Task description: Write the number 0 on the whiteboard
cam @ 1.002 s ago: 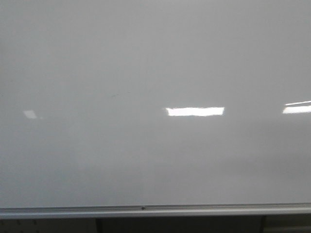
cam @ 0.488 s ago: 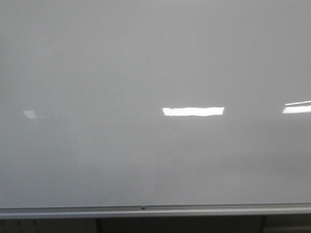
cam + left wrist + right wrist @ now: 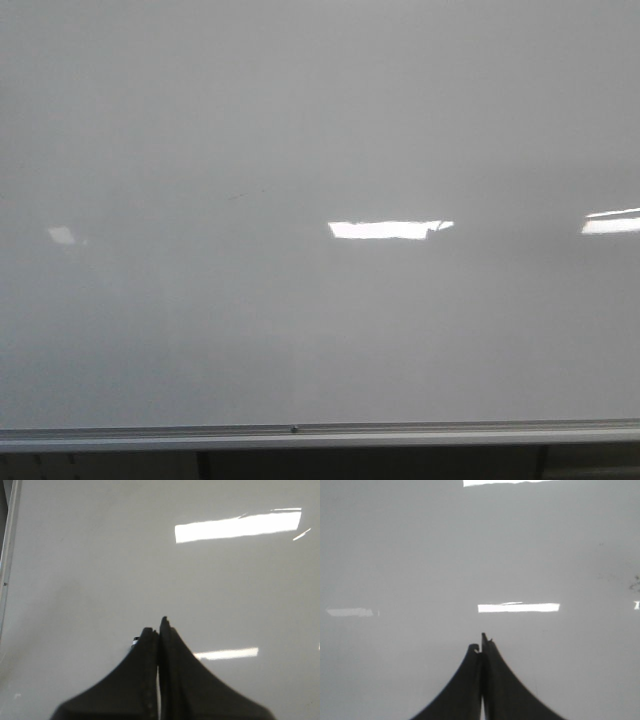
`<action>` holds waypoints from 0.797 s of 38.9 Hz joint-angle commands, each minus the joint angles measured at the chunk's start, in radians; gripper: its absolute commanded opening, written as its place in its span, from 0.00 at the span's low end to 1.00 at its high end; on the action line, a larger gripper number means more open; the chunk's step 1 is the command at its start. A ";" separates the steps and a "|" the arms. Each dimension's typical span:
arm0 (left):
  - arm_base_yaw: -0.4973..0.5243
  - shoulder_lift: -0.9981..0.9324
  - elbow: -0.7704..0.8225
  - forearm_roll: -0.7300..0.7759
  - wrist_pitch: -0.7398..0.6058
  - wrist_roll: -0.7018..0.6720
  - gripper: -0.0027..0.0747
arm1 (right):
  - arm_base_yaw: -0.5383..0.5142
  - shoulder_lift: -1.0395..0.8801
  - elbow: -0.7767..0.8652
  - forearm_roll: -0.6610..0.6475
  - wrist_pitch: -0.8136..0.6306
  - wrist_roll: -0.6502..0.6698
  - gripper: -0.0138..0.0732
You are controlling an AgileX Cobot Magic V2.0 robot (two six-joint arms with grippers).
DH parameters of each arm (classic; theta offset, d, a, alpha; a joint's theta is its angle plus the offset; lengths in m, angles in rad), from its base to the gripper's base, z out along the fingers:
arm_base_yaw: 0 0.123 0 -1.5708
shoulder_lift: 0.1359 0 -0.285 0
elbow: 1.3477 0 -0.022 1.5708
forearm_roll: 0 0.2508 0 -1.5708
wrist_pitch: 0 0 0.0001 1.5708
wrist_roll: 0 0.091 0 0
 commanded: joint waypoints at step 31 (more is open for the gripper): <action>-0.002 0.329 -0.197 -0.007 0.124 -0.011 0.87 | 0.000 0.295 -0.182 -0.010 -0.016 0.000 0.65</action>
